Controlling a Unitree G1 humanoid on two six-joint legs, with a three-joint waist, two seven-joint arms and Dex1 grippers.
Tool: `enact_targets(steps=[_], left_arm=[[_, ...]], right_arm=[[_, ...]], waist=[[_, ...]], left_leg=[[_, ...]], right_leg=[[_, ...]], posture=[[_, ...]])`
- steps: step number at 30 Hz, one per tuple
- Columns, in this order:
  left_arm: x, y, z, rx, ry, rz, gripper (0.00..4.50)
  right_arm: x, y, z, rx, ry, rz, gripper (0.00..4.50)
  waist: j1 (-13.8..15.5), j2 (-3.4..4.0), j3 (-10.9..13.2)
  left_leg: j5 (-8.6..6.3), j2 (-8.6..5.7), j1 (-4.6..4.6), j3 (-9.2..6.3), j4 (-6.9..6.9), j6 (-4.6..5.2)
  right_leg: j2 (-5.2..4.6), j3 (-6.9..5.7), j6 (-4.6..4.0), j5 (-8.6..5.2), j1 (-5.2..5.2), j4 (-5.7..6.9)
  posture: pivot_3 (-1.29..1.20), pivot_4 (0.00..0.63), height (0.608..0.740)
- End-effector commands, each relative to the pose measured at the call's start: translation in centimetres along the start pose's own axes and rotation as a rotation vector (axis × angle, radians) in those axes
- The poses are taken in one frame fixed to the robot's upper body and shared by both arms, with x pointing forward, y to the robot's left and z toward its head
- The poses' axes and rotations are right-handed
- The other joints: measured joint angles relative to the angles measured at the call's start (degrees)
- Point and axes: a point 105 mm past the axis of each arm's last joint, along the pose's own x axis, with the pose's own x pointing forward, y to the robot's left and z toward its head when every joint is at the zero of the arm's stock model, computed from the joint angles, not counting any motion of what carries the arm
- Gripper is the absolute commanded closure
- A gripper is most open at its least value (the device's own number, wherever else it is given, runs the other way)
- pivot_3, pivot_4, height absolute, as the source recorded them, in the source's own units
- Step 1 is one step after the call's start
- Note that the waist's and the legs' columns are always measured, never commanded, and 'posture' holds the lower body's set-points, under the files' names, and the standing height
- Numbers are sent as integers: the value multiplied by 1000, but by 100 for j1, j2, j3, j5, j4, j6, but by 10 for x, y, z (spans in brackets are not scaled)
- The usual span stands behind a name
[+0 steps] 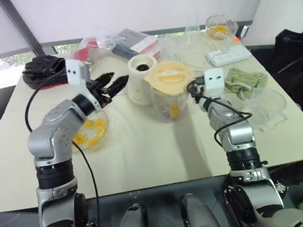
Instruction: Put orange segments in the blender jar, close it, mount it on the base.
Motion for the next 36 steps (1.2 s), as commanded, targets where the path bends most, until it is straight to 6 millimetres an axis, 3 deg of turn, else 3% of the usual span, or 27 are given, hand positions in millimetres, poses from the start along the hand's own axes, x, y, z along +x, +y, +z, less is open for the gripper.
enact_targets(steps=[1, 12, 28, 31, 34, 36], left_arm=[[-2, -7, 10, 31, -47, -19, 1167], [0, -9, 11, 36, -38, -28, 1167], [6, -11, 10, 37, -32, -47, 1167], [5, -11, 10, 36, -34, -46, 1167], [5, -11, 10, 37, -34, -45, 1167], [5, -11, 10, 37, -34, -45, 1167]], right_arm=[[-1, -1, 18, -16, -52, -5, 660], [-29, 1, 5, 21, -35, 8, 660], [-30, 3, 13, 50, -67, 17, 660], [-30, 3, 13, 46, -70, 18, 1451], [-30, 3, 13, 48, -71, 19, 3007], [-30, 4, 14, 51, -74, 21, 3759]], waist=[[-9, 0, 0], [-1, 0, 0], [-8, 0, 0], [-8, 0, 0], [-4, 0, 0], [4, 0, 0]], left_leg=[[0, 0, 0, 0, -2, 0], [0, 0, -4, 0, -2, 0], [0, 1, -2, -1, -4, 0], [0, 1, -2, -1, -4, 0], [0, 1, -2, -1, -5, 0], [0, 1, -2, -1, -5, 0]], right_leg=[[0, 0, 0, 0, 0, 0], [-1, -1, 0, 0, -4, -2], [1, -2, 0, 0, -4, -2], [1, -1, 0, 0, -3, -2], [1, -2, 0, 0, -4, -3], [0, -2, 0, 0, -3, -3]], posture=[[0, 150, 740], [0, 150, 740], [0, 150, 740], [0, 150, 740], [0, 150, 740], [0, 150, 740]])
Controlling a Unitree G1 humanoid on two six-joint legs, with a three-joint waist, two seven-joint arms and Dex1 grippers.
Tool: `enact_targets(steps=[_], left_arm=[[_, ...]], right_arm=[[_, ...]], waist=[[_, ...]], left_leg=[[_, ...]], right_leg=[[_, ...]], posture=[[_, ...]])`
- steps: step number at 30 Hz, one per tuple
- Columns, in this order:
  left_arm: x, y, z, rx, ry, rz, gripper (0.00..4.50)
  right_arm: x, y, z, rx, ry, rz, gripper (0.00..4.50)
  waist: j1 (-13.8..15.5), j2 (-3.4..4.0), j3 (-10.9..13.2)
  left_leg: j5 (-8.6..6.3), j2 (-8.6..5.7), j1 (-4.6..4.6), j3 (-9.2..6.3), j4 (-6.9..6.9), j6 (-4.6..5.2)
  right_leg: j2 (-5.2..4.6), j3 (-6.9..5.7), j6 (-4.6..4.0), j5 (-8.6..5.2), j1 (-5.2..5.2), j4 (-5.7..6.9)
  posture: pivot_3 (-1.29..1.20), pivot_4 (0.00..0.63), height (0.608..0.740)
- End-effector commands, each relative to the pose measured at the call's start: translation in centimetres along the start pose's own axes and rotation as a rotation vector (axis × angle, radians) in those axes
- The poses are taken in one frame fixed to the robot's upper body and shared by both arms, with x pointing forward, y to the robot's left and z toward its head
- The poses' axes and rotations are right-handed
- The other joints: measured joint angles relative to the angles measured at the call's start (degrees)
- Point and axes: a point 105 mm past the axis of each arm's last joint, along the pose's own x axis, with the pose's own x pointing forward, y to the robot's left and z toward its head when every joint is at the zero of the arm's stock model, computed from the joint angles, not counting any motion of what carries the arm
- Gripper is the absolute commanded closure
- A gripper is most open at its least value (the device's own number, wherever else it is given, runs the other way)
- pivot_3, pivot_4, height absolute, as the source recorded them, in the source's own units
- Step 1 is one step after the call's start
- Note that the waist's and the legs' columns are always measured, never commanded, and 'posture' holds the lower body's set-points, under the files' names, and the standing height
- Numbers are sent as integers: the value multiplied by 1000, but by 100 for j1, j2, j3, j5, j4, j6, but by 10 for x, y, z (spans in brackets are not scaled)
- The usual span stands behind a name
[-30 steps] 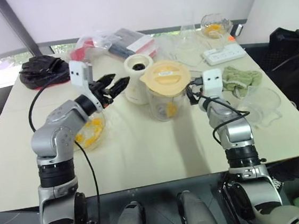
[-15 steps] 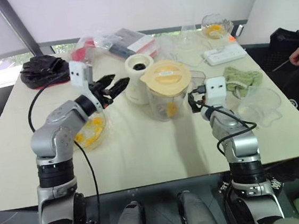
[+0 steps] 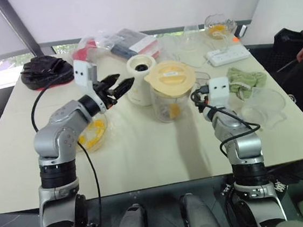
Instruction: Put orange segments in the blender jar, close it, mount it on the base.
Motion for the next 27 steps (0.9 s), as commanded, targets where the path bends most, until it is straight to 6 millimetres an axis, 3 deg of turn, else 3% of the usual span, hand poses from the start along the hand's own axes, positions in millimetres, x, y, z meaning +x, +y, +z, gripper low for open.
enact_targets(steps=[1, 12, 19, 27], left_arm=[[-2, -3, 14, 29, -48, -14, 1167], [-3, -2, 13, 24, -50, -8, 1167], [-2, -3, 12, 24, -47, -9, 1167], [-1, -3, 11, 23, -40, -17, 1167]], right_arm=[[-1, -1, 21, 3, -81, -9, 3751], [-3, -4, 26, 10, -108, -32, 3750], [-16, -18, 65, 183, -303, -104, 3750], [-24, -21, 85, 198, -373, -119, 3750]], waist=[[15, 0, 0], [9, 0, 0], [12, 1, 1], [-11, 2, 2]], left_leg=[[0, 0, 0, 0, 0, 0], [0, 0, -1, -1, 0, 0], [0, 0, -4, -1, -1, 0], [0, 1, -4, -1, -7, 0]], right_leg=[[0, 0, 0, 0, 0, 0], [0, 0, 0, 0, 0, -1], [0, 0, 0, 0, -1, -5], [1, -1, 0, 0, -5, -5]], posture=[[0, 150, 740], [0, 150, 740], [0, 150, 740], [0, 150, 740]])
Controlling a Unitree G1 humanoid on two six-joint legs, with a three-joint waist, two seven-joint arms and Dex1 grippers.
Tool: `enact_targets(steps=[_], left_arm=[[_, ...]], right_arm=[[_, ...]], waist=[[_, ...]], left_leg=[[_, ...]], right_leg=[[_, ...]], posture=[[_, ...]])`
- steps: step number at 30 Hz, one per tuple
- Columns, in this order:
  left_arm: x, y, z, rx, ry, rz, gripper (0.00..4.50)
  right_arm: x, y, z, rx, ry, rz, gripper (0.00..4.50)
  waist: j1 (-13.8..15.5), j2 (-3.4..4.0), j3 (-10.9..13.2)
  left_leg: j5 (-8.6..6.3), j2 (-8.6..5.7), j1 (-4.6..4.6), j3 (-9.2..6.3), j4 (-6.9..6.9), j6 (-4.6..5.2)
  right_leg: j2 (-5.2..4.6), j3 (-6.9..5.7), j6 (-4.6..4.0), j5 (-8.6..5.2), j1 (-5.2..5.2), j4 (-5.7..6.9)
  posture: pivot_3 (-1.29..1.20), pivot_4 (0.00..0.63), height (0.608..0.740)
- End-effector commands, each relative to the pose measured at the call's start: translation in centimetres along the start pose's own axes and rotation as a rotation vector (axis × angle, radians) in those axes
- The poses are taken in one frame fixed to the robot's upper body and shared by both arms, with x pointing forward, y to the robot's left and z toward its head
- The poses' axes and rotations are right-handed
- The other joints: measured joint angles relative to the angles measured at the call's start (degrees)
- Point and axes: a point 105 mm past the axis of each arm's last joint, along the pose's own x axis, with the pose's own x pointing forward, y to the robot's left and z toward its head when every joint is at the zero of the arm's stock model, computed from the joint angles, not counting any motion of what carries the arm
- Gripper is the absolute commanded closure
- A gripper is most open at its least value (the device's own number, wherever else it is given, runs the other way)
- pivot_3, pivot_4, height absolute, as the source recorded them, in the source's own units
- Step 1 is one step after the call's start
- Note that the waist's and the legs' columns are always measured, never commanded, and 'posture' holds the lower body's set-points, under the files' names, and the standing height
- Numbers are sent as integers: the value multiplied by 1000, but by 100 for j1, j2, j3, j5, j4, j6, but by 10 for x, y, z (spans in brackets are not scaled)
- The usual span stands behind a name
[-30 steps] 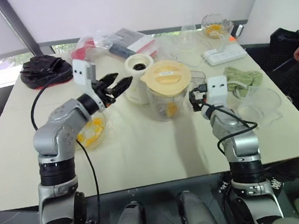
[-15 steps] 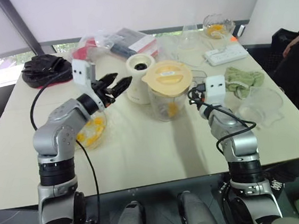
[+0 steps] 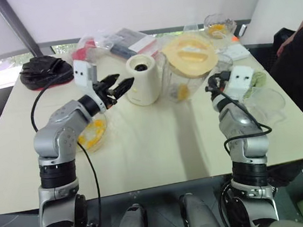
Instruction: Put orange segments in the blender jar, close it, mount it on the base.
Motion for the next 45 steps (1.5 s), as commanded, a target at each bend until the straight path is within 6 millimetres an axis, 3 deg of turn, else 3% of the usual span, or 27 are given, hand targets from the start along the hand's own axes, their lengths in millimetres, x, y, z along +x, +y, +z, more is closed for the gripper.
enact_targets(steps=[1, 7, 10, 14, 20, 24, 27, 34, 45], left_arm=[[-1, -3, 11, 21, -41, -20, 1167], [-9, -8, 9, 23, -58, -29, 1167], [-15, -11, 7, 25, -63, -33, 1167], [-33, -18, 1, 47, -82, -1, 1167], [-36, -22, -16, 48, -68, 46, 1167], [-41, -25, -23, 34, -67, 81, 1167], [-46, -22, -23, 45, -64, 119, 1167], [-65, -9, -28, 56, -37, 217, 1167], [-69, -14, -36, 35, -24, 229, 1167]], right_arm=[[-4, 12, 48, 5, -169, 38, 3750], [10, 14, 99, -102, -211, 11, 3750], [19, 21, 115, -130, -205, 30, 3750], [45, 43, 167, -207, -238, 90, 3750], [72, 74, 196, -194, -206, 141, 3750], [80, 96, 204, -174, -204, 163, 3750], [86, 109, 200, -172, -181, 166, 3750], [96, 115, 172, -209, -115, 131, 3750], [88, 139, 165, -170, -59, 170, 3750]], waist=[[5, 0, 0], [2, 21, 13], [3, 22, 14], [-38, 26, 18], [11, 29, 23], [6, 29, 23], [6, 29, 23], [7, 29, 23], [-18, 29, 23]], left_leg=[[0, 0, 0, 0, 0, 0], [0, -1, -2, 2, 3, 0], [0, 2, -4, 0, -6, 0], [0, 0, -5, 11, -13, 0], [0, 2, -8, 8, -18, 0], [0, 0, -18, 10, -19, 0], [0, 0, -21, 10, -24, 0], [1, 0, -21, 10, -55, -1], [5, 3, -21, 13, -88, -8]], right_leg=[[0, 0, 0, 0, 0, 0], [-2, 1, 0, 0, -1, -1], [0, -1, -1, 0, -10, 3], [-6, 4, -1, 0, -14, 1], [-3, 2, -4, 0, -18, -3], [-5, 2, -2, 2, -17, -23], [-5, 2, -2, 2, -22, -26], [-5, 2, -3, 2, -30, -43], [-5, 3, -3, 2, -48, -49]], posture=[[0, 150, 740], [0, 150, 740], [0, 150, 740], [0, 150, 740], [0, 150, 740], [0, 150, 740], [0, 150, 740], [0, 150, 740], [0, 150, 740]])
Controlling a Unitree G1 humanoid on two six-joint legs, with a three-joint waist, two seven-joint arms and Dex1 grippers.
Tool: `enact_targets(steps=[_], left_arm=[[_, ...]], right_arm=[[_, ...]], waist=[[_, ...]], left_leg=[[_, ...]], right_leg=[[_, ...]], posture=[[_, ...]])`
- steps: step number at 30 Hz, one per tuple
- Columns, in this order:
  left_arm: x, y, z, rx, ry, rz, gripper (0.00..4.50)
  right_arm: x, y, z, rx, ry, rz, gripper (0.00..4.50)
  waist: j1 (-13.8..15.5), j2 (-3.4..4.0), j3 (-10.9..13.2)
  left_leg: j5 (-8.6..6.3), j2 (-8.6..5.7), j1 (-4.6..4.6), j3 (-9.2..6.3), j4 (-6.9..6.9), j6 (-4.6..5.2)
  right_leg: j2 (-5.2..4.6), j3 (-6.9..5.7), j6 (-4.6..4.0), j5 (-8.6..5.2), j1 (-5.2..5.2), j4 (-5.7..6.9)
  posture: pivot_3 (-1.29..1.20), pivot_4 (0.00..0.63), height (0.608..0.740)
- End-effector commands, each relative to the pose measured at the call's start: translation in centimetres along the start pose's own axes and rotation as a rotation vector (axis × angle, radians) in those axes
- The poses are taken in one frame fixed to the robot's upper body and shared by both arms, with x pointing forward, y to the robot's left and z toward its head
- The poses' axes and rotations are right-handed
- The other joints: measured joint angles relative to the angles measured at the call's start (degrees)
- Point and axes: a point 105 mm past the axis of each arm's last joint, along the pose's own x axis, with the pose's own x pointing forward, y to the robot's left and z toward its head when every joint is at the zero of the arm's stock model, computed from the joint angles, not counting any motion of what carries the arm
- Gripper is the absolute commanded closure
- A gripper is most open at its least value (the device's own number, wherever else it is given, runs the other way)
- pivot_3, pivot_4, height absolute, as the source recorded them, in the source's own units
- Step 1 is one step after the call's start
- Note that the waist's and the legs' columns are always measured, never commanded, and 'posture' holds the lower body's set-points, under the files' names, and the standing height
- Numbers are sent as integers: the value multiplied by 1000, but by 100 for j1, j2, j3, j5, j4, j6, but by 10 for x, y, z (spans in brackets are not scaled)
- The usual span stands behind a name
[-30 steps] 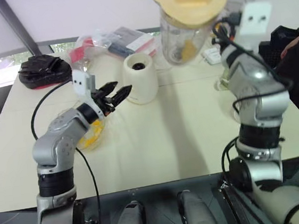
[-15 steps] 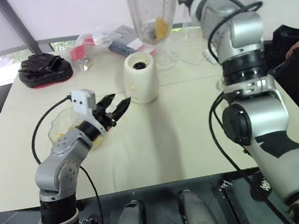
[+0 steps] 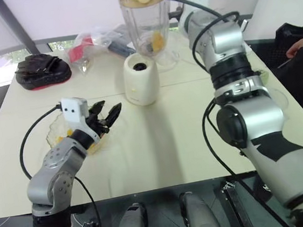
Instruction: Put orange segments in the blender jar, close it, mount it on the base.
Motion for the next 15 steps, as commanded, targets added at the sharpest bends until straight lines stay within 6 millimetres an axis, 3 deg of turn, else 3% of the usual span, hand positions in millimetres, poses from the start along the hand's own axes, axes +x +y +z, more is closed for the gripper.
enact_targets(steps=[1, 8, 15], left_arm=[[-4, -5, 7, 21, -29, -10, 1167], [-9, 5, 1, 16, -18, 30, 1167], [-5, 6, -2, 4, -22, 40, 1167]], right_arm=[[-13, 13, 46, 47, -122, 35, 3750], [-20, 24, 41, 73, -93, 59, 3750], [-19, 19, 15, 105, -20, 14, 3750]], waist=[[4, 0, 0], [13, 0, 0], [25, -1, -1]], left_leg=[[0, 0, 0, 0, 0, 0], [4, 0, 0, 0, 3, -6], [4, 0, -1, 0, 5, -7]], right_leg=[[0, 0, 0, 0, 0, 1], [0, 0, -4, 2, 0, 4], [0, 0, -4, 2, 2, 3]], posture=[[0, 150, 740], [0, 150, 740], [0, 150, 740]])
